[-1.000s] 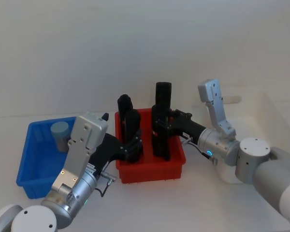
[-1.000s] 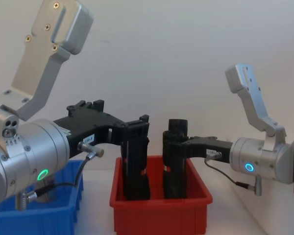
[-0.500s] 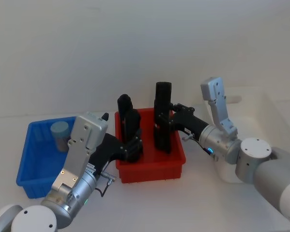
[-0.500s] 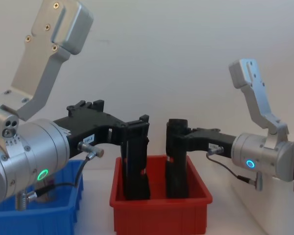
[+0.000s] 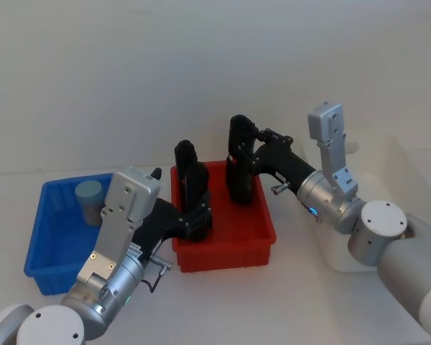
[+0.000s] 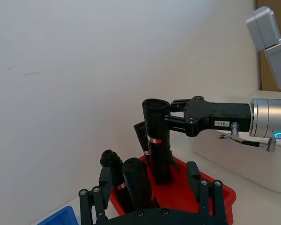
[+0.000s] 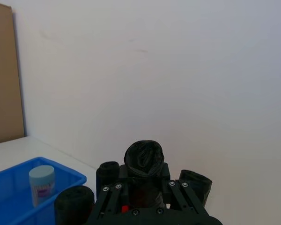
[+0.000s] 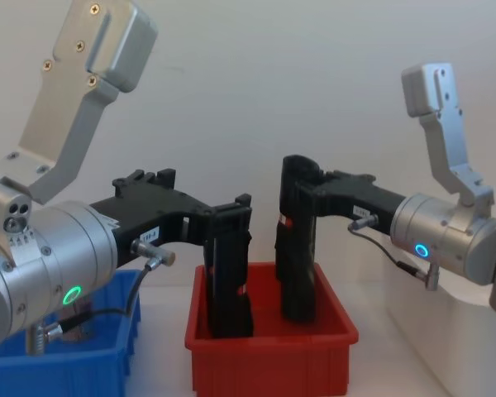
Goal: Pick the cotton swabs from the blue box and place them into the white box.
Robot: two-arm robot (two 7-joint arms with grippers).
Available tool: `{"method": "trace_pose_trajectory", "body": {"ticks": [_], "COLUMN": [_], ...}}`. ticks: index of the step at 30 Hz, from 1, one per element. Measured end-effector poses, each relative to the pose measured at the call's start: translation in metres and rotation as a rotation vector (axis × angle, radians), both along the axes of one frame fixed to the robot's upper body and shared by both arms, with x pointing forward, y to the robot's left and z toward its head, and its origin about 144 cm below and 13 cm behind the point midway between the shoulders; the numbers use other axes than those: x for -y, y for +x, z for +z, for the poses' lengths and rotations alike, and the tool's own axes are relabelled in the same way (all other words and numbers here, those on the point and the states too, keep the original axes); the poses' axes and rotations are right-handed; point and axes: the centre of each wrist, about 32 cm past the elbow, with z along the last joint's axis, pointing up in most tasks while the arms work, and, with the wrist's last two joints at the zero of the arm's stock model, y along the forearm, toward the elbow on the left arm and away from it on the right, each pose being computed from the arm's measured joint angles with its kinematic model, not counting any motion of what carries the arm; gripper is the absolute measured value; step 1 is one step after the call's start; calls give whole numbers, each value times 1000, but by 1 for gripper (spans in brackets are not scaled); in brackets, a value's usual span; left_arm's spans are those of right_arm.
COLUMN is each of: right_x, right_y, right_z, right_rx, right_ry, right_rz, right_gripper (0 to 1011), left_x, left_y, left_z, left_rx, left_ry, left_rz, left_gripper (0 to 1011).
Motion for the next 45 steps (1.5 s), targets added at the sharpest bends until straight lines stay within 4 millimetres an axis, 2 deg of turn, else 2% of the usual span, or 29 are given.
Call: {"method": "trace_pose_trajectory", "body": {"ticks": [14, 27, 45], "right_x": [1, 10, 45], "right_y": [-21, -46, -84], "right_z": [19, 35, 58], "right_rx": [81, 47, 6], "right_ry": [62, 103, 94], "right_rz": [-23, -131, -364], "right_gripper": [341, 341, 341], "left_x": [0, 0, 0], "left_y": [0, 0, 0], "left_z": [0, 0, 0], "left_rx": [0, 0, 0], "left_ry": [0, 0, 0], "left_rz": [0, 0, 0], "left_gripper": [1004, 1004, 1004]}}
